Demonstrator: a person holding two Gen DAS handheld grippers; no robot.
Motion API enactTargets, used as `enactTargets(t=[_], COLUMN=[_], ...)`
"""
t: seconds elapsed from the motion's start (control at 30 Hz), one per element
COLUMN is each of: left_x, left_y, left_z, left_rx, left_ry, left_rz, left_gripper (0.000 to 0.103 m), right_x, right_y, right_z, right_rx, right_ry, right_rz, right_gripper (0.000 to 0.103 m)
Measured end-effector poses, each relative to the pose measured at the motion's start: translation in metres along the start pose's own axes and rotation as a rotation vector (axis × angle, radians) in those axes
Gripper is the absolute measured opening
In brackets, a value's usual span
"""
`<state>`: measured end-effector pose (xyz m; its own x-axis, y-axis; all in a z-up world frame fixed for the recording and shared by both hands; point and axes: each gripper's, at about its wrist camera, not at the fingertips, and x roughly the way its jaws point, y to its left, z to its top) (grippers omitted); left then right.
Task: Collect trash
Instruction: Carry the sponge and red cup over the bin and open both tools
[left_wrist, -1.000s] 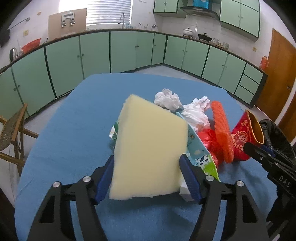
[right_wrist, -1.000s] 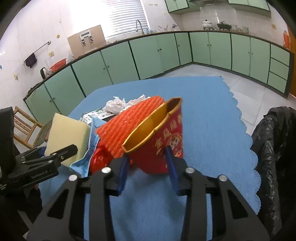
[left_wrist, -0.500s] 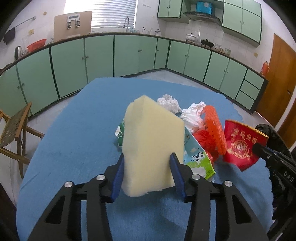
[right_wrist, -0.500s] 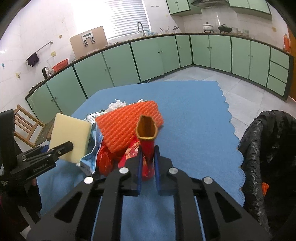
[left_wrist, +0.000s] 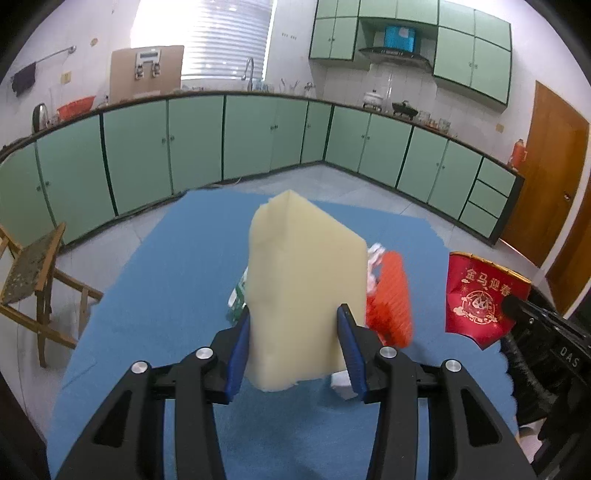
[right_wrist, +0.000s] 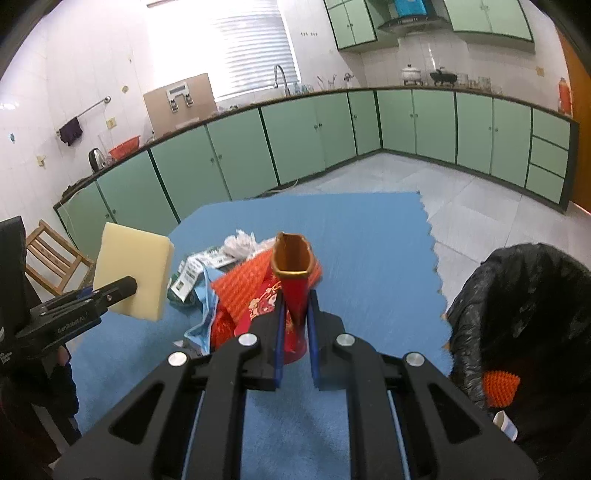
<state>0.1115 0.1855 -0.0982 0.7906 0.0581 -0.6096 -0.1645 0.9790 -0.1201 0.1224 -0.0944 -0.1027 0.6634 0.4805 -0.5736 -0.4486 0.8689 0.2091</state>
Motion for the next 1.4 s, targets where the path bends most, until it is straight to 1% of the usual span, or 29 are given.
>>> enactTargets(t=[0.33,0.53,0.7,1.0,1.2,1.4], left_x=[-0.021,-0.024,-0.027,-0.028,-0.022,-0.013], left_y=[-0.035,-0.058,-0.08,-0.138,-0.191,-0.238], left_z=[0.024,0.032,0.032,0.037,0.032,0.026], left_rx=[0.047,0.078,0.104,0.16,0.213,0.258], left_ry=[-0.059,-0.077,-0.091,-0.1,-0.086,-0.066], left_rz=[-0.065,-0.108,-0.157,-0.263,-0.351,-0.415], left_gripper=[0.045,0.045,0.045,0.045,0.045,0.045], right_x=[-0.042,-0.066,-0.084,-0.123,-0.149,-0.168], right_y=[-0.007,-0.018,-0.034,-0.082,-0.12,-0.166], right_z=[0.019,0.028,0.028,0.022,0.012,-0.006], right_rx=[-0.01,-0.007,0.01,0.055,0.084,0.125], right_ry=[-0.086,-0.124,-0.147,-0.178,-0.194,-0.183], right_rz=[0.0,-0.033,-0.073,-0.183,-0.264,-0.34], right_gripper=[0.01,0.01,0.01,0.01,0.01,0.01])
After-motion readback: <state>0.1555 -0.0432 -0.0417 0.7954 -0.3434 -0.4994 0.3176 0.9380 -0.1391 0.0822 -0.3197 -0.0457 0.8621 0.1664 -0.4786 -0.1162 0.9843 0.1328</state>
